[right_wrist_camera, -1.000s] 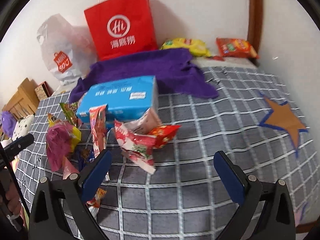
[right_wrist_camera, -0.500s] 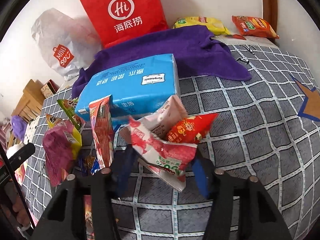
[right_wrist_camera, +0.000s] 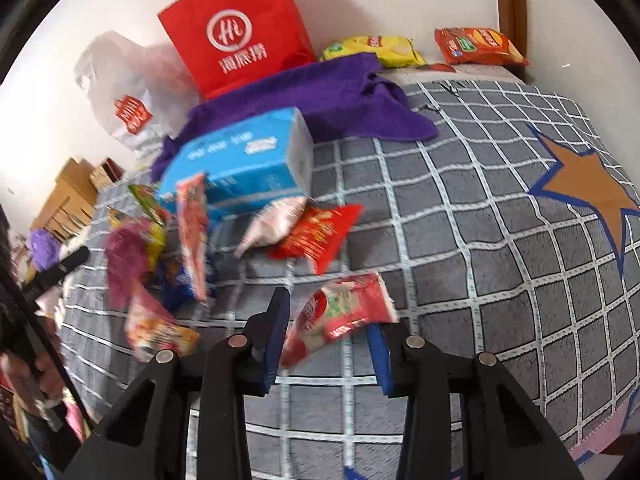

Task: Organize snacks
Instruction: 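Grasp the pink-white strawberry packet with right tool while left tool grasps the pink bag, then lift both held packets and carry them toward the purple towel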

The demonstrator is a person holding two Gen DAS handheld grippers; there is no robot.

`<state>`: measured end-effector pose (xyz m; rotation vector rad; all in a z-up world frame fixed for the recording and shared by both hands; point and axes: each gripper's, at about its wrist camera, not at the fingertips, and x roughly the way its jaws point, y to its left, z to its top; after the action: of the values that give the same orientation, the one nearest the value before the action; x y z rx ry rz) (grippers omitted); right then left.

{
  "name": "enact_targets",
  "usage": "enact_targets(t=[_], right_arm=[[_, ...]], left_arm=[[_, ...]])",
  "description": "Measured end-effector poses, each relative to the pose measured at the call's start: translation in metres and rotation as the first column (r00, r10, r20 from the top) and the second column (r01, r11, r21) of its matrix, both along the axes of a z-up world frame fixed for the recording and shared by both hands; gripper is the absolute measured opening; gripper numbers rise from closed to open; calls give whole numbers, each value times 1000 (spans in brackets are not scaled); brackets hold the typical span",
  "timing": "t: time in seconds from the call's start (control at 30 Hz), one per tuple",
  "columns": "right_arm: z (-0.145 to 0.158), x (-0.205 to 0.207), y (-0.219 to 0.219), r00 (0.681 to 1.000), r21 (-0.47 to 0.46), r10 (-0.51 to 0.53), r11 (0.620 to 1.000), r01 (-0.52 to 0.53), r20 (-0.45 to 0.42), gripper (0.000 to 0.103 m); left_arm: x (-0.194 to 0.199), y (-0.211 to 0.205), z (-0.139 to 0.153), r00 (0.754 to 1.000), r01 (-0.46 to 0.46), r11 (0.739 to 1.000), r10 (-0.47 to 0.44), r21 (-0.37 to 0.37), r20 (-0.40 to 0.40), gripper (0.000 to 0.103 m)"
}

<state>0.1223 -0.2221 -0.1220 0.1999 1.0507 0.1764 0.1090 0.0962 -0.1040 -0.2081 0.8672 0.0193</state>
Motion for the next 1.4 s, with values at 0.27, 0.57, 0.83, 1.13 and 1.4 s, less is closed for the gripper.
enact_targets(t=[0.27,0.57,0.83,1.13,1.4], right_arm=[[-17,1,-7,999,-14,24,1000,-25,-36,53],[-26,-1,-3,997,-66,66,995,-68,-34,62],[-26,1,4,997,-83,78,994,-77,2,48],[-17,3,11,996,-87,83,993,-82,13,31],[1,-2,14,997,-78,69,995,-65,42,29]], left_arm=[[15,-18,2,998,66,998,-66,12,9,101],[38,-46,-18,990,127,991,-123,52,-69,89],[38,-49,-29,982,159,983,-149,88,-115,61],[24,-42,-16,981,184,982,-180,44,-78,39],[14,-33,-2,983,180,984,-179,13,-34,38]])
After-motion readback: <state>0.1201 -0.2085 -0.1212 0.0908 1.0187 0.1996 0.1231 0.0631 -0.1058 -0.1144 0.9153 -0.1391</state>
